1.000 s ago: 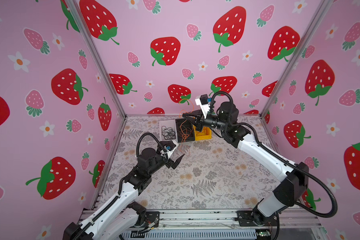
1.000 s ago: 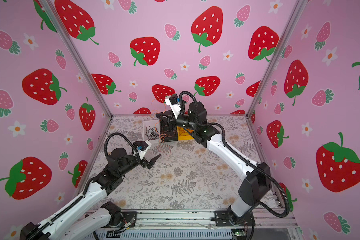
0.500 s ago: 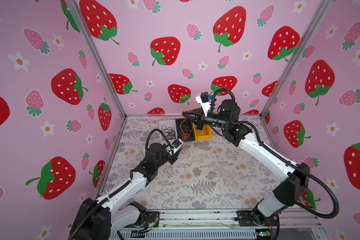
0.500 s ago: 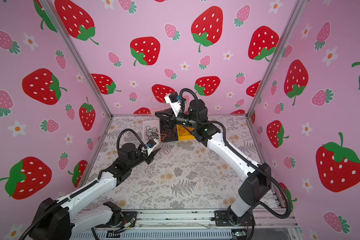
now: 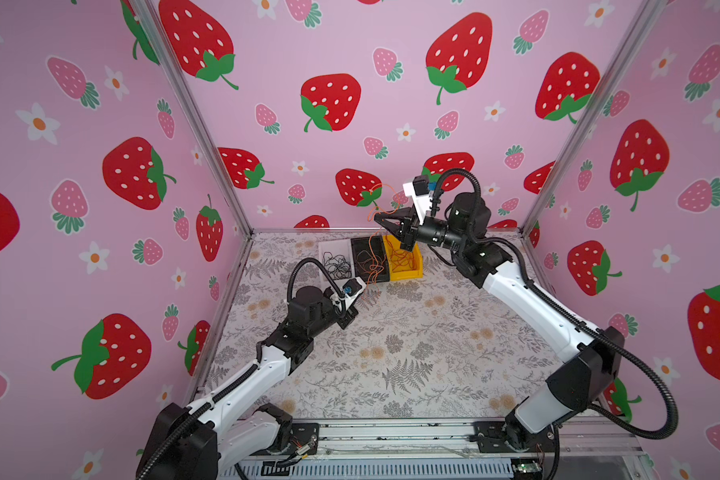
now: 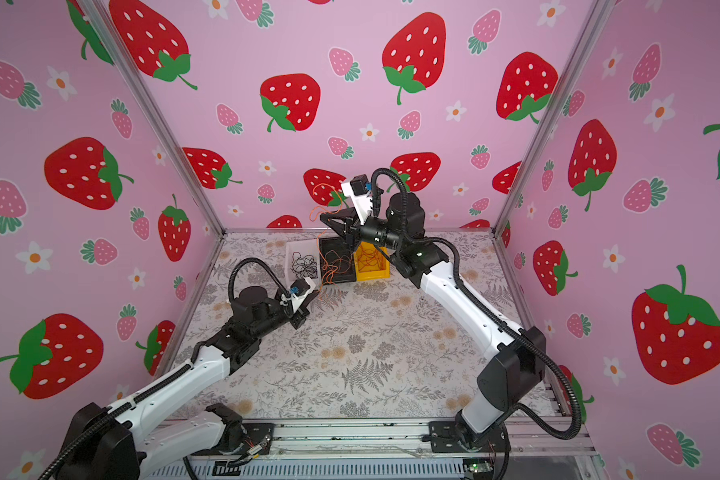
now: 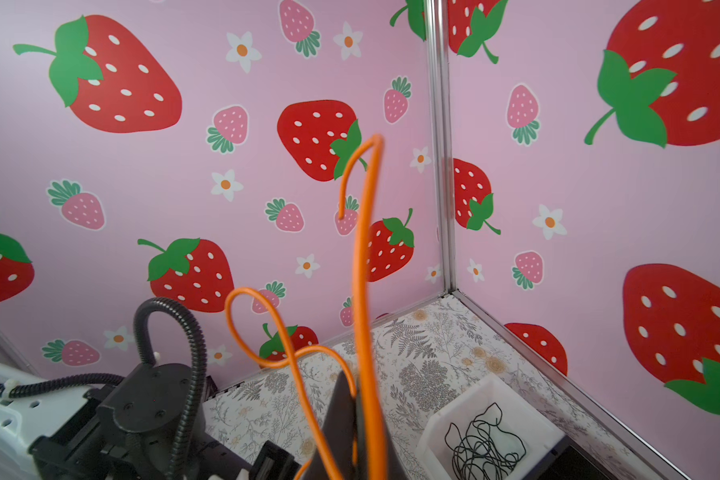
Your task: Untangle the cables
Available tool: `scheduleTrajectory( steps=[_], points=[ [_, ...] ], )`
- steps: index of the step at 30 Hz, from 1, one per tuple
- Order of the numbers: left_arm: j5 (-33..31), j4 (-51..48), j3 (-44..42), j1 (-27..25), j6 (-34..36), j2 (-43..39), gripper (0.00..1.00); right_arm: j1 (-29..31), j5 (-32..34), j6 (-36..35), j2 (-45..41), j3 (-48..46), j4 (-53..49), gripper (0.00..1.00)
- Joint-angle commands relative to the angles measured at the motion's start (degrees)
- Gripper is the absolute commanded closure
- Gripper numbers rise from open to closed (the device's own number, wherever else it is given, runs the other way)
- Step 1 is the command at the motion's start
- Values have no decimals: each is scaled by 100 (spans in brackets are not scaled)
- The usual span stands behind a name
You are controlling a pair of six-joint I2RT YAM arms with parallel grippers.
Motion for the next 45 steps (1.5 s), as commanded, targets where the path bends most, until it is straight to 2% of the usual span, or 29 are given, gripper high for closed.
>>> scheduleTrajectory(
  steps=[1,8,15,21,31,34,38,45],
  points=[
    [6,-64,-168,64,-32,-270,100,-255,45,231,-309,101,294,100],
    [-586,-709,-267,394,-389,-511,100,-868,145,342,-630,-25,372,100],
    [-654,-734,-201,864,-806,-513,100,-1388,390,410,-974,-356,345,100],
    [-497,-728,-163,1018,-962,-503,100,-1688,562,555,-1061,-575,234,100],
    [163,-791,141,1017,-1032,-511,100,-1548,438,364,-749,-632,-109,100],
    [434,-629,399,1009,-1107,-251,100,-1258,407,173,-552,-610,-227,100],
    [627,-528,1018,981,-1171,427,100,-871,773,-229,-306,-478,-595,100],
    [667,-390,2315,886,-1278,1942,100,-765,1183,-267,-111,-589,-486,100]
  ],
)
